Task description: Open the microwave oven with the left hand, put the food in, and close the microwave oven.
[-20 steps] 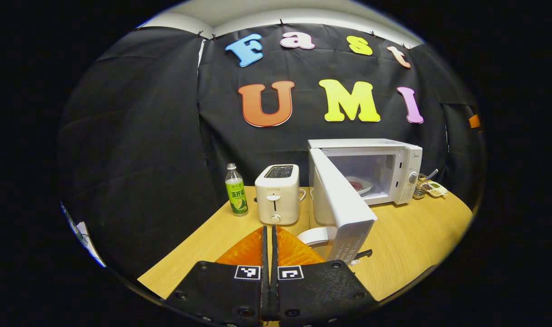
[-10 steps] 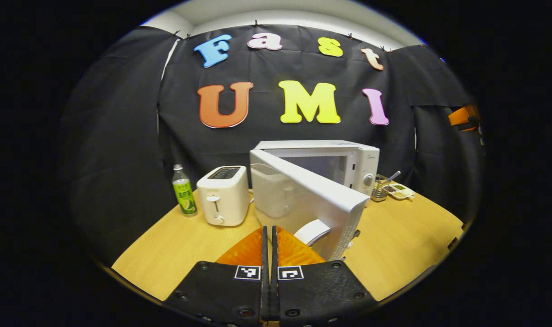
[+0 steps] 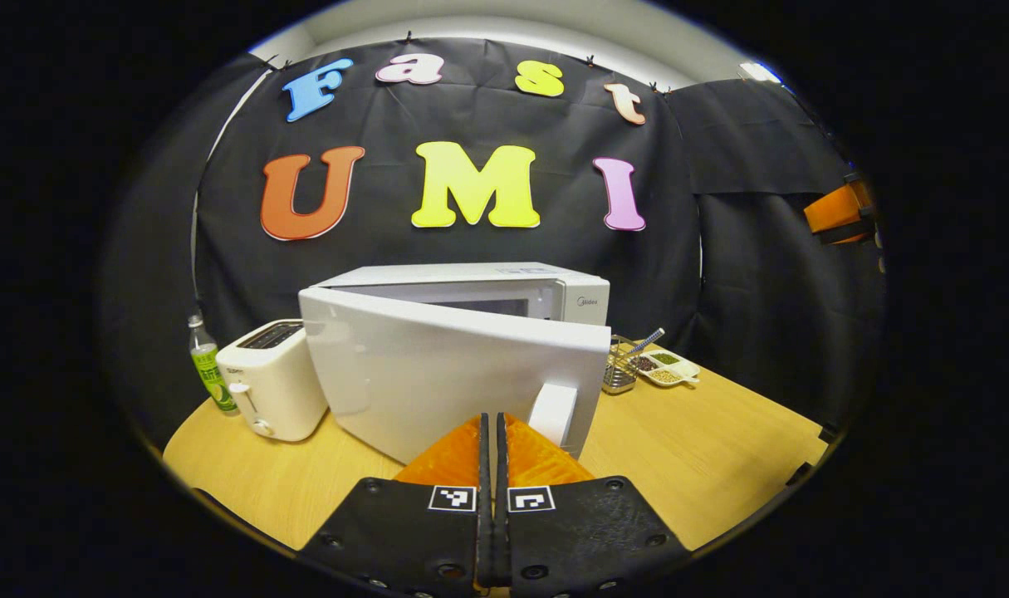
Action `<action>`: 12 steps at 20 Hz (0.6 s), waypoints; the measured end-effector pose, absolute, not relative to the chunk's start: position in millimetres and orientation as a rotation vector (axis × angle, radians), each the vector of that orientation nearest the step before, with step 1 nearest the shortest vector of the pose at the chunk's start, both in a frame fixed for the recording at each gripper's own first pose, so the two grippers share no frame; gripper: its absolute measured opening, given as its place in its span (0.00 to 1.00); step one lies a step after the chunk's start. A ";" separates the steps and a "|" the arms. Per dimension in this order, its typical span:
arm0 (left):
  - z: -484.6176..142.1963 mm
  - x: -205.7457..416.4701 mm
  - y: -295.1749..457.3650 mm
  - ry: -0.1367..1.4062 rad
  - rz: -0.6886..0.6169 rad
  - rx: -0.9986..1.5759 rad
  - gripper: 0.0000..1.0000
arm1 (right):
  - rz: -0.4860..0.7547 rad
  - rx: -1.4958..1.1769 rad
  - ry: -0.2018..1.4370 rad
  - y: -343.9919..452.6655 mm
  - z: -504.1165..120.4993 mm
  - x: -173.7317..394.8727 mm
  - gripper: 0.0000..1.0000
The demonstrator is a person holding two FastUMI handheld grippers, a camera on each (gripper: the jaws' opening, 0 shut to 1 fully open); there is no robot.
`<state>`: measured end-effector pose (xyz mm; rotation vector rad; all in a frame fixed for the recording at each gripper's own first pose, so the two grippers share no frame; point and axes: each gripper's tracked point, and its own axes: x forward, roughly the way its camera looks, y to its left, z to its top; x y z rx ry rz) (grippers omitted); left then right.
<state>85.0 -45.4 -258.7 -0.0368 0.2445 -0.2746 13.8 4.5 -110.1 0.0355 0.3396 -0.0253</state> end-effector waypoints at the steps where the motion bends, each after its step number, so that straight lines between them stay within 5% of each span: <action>1: -256.4 98.2 -54.2 0.237 -0.282 -0.030 0.00 | -0.031 0.035 0.345 -0.9 -110.2 15.9 1.00; 3: -254.6 125.2 -70.4 0.226 -0.295 -0.026 0.00 | -0.044 0.029 0.345 -10.5 -105.9 23.5 0.92; 4: -256.0 139.8 -78.1 0.227 -0.303 -0.029 0.00 | -0.049 0.029 0.347 -14.1 -106.4 25.7 1.00; 5: -257.7 151.3 -84.1 0.228 -0.309 -0.031 0.00 | -0.056 0.030 0.348 -17.8 -106.7 28.7 0.92; 12: -268.3 213.1 -108.2 0.237 -0.300 -0.028 0.00 | -0.080 0.040 0.376 -33.7 -119.3 47.3 1.00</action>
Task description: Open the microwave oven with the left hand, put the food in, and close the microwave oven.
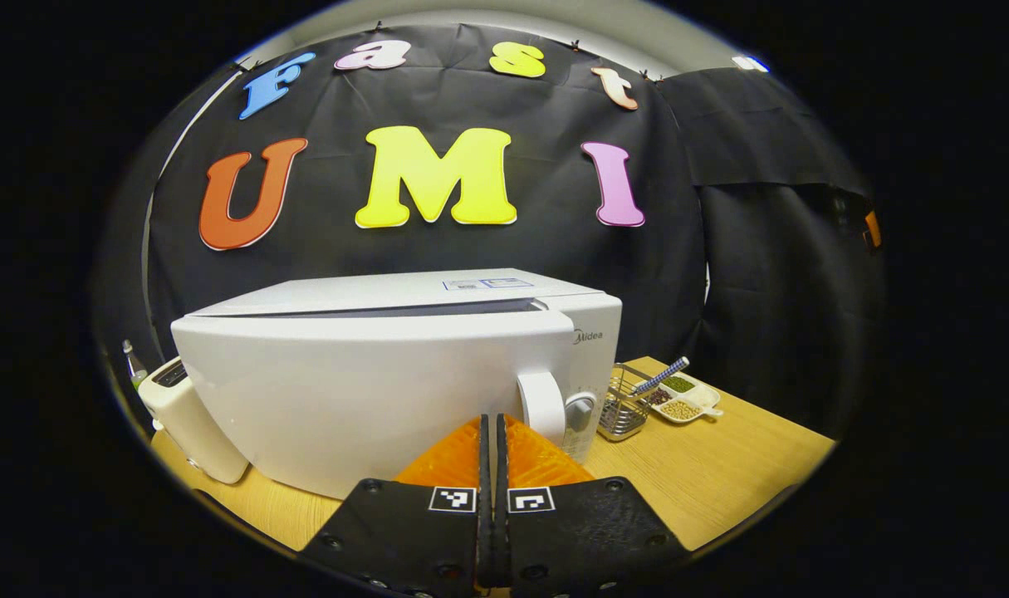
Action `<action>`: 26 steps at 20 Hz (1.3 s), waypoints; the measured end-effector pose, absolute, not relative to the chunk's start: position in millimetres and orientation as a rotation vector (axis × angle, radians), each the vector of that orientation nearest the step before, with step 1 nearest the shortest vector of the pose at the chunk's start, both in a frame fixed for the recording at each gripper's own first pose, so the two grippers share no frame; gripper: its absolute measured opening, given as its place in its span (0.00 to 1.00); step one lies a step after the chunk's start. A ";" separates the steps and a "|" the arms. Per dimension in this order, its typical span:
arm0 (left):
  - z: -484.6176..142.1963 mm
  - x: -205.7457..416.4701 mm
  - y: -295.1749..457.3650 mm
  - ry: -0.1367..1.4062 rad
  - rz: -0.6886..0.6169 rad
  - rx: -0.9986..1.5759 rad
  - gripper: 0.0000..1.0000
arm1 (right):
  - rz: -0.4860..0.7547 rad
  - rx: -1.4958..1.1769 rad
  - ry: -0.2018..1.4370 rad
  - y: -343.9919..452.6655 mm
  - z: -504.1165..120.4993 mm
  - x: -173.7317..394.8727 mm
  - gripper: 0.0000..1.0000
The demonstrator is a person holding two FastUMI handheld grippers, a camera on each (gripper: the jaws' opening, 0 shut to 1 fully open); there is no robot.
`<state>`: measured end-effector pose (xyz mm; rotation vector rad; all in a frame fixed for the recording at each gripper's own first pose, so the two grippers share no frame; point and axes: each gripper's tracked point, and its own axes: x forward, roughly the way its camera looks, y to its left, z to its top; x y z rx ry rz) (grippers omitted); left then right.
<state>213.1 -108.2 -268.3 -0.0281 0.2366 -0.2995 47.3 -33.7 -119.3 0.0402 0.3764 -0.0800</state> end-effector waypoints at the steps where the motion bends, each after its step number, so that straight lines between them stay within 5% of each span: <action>1: -267.7 220.7 -109.7 0.236 -0.292 -0.028 0.00 | -0.080 0.042 0.383 -34.7 -121.8 49.3 0.92; 2: -267.6 227.5 -111.3 0.235 -0.286 -0.026 0.00 | -0.079 0.045 0.388 -34.6 -123.2 51.9 1.00; 11: -269.1 241.0 -110.4 0.254 -0.245 -0.026 0.00 | -0.045 0.040 0.411 -22.5 -124.9 55.9 1.00; 12: -269.7 241.3 -109.6 0.263 -0.243 -0.037 0.00 | -0.042 0.036 0.406 -20.5 -123.0 55.7 0.92; 14: -264.8 230.4 -104.8 0.274 -0.221 -0.051 0.00 | -0.038 0.025 0.400 -19.0 -120.3 53.1 1.00; 18: -224.3 194.0 -94.0 0.233 -0.199 -0.062 0.00 | -0.026 0.003 0.364 -12.9 -108.8 47.0 1.00; 19: -215.4 182.2 -93.6 0.228 -0.205 -0.061 0.08 | -0.020 -0.002 0.358 -10.0 -107.0 44.9 0.92; 20: -206.0 167.9 -94.0 0.222 -0.218 -0.065 0.38 | -0.016 -0.008 0.350 -7.4 -105.4 42.9 1.00; 22: -187.8 141.9 -85.3 0.214 -0.194 -0.041 0.97 | -0.002 -0.004 0.332 -0.8 -99.4 36.9 1.00; 26: -129.1 89.1 -61.7 0.144 -0.151 0.021 0.96 | 0.023 0.002 0.286 11.4 -83.8 26.4 1.00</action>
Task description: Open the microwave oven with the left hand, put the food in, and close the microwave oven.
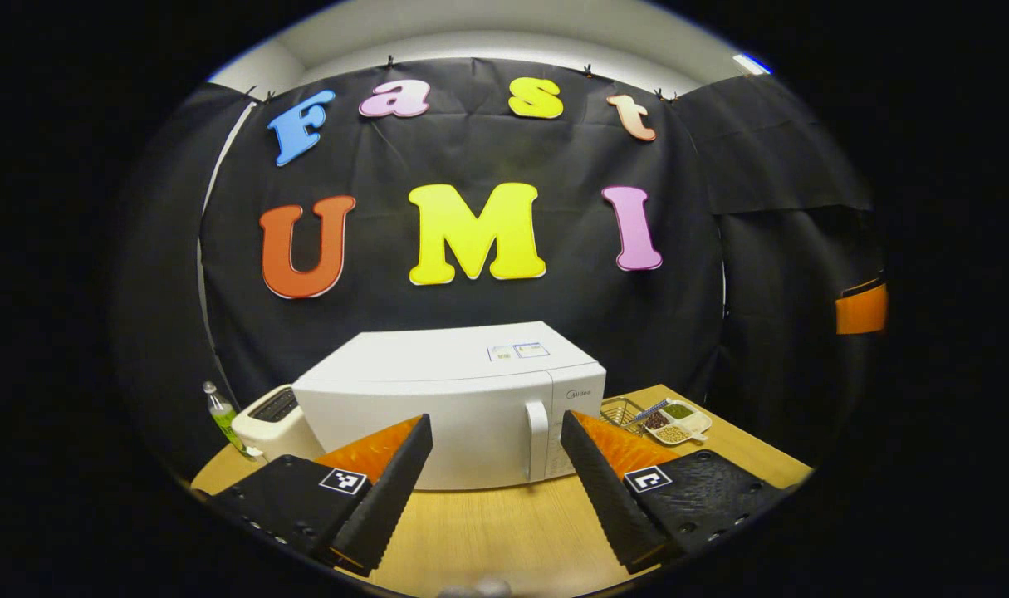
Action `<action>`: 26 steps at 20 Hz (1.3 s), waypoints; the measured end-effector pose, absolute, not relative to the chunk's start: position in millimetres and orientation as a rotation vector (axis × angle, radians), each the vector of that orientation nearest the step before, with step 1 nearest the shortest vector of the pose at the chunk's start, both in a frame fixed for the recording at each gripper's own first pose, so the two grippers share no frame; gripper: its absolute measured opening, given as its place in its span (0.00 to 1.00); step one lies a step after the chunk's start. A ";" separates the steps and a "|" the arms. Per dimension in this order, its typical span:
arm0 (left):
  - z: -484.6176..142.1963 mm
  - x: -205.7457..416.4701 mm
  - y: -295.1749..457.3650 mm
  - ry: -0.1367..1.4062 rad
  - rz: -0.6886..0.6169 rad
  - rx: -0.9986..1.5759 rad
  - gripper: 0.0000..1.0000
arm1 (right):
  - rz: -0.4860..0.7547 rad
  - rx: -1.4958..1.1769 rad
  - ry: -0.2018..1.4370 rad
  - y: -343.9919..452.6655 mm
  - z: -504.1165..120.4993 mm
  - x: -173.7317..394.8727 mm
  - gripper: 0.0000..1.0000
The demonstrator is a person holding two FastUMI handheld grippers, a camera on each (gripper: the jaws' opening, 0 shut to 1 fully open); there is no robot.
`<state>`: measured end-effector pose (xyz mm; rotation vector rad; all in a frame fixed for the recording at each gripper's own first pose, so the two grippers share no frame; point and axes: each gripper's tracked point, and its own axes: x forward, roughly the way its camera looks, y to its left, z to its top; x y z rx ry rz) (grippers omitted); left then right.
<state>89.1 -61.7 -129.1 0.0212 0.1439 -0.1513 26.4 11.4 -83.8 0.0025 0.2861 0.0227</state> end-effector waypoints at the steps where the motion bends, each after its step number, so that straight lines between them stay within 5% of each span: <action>1: -113.9 76.2 -55.6 0.130 -0.149 0.028 0.96 | 0.026 0.009 0.271 14.1 -78.5 23.4 1.00; 4: -74.3 35.0 -25.6 0.101 -0.109 0.036 0.96 | 0.022 0.023 0.217 18.1 -61.4 17.6 1.00; 5: -60.4 21.3 -15.8 0.091 -0.095 0.030 0.96 | 0.021 0.026 0.199 19.3 -56.2 14.9 0.92; 7: -38.6 -4.3 7.6 0.074 -0.056 0.040 0.96 | 0.019 0.030 0.169 20.6 -45.5 10.9 1.00; 8: -28.8 -14.1 18.6 0.063 -0.036 0.048 0.95 | 0.014 0.030 0.156 19.8 -41.4 8.2 0.92; 13: 12.6 -47.7 50.4 0.020 0.025 0.025 0.96 | 0.004 0.055 0.104 21.2 -15.1 -2.5 0.92; 26: 30.6 -30.9 42.4 -0.007 0.029 0.004 0.96 | 0.019 0.039 0.066 34.8 12.7 -15.0 0.92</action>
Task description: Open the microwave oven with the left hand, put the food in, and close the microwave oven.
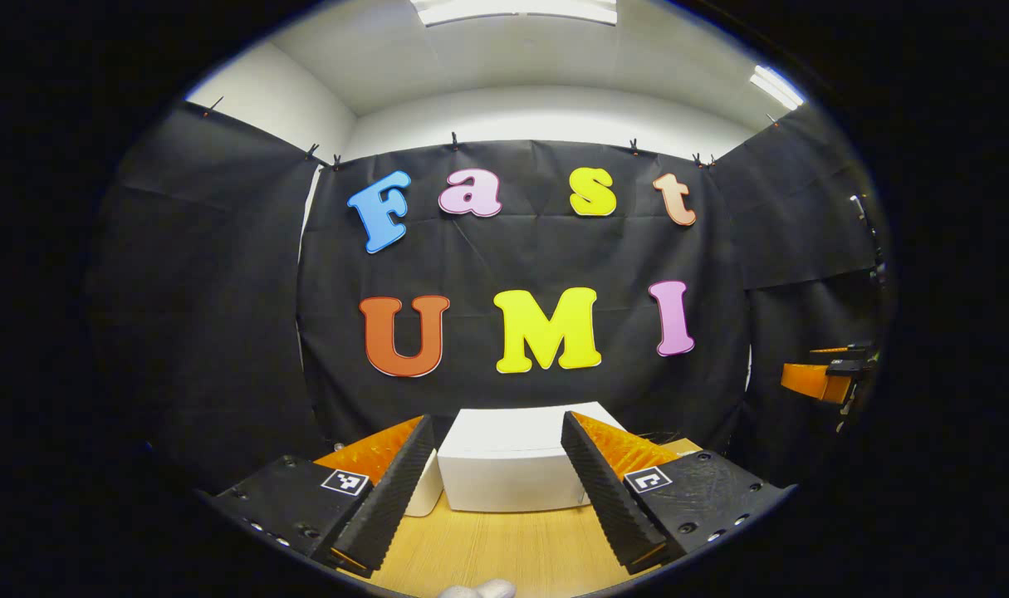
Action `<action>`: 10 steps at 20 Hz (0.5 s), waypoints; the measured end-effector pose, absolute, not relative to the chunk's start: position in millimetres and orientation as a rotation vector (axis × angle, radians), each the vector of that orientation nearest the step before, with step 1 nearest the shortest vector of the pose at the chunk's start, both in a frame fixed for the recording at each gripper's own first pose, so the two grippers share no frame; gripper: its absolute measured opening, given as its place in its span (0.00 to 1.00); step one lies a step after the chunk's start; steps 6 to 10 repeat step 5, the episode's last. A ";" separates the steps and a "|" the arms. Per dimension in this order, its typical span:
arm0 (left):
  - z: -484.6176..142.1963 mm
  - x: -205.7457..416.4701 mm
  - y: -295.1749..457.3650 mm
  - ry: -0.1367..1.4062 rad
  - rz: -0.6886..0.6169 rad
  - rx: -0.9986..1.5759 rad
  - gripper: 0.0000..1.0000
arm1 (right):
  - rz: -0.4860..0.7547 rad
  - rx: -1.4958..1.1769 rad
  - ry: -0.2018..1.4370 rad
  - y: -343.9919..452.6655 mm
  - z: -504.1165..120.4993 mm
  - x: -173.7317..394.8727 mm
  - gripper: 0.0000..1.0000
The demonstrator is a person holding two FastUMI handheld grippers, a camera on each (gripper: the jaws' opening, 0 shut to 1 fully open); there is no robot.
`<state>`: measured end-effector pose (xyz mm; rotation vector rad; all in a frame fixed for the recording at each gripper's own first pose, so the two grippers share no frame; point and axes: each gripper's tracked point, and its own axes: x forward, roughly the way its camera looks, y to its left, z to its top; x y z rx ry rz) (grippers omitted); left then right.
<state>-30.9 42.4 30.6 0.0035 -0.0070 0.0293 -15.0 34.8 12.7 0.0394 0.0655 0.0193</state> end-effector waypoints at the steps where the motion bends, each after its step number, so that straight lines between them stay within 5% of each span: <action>1: 30.6 -28.6 40.1 -0.004 0.026 0.001 0.96 | 0.025 0.035 0.069 37.2 11.9 -13.3 1.00; 2: 30.3 -26.0 37.8 -0.002 0.020 -0.007 0.96 | 0.025 0.031 0.070 37.0 13.1 -12.8 0.92; 10: 34.9 -18.5 36.7 -0.010 0.018 -0.025 0.96 | 0.029 0.023 0.068 36.5 16.5 -8.3 0.92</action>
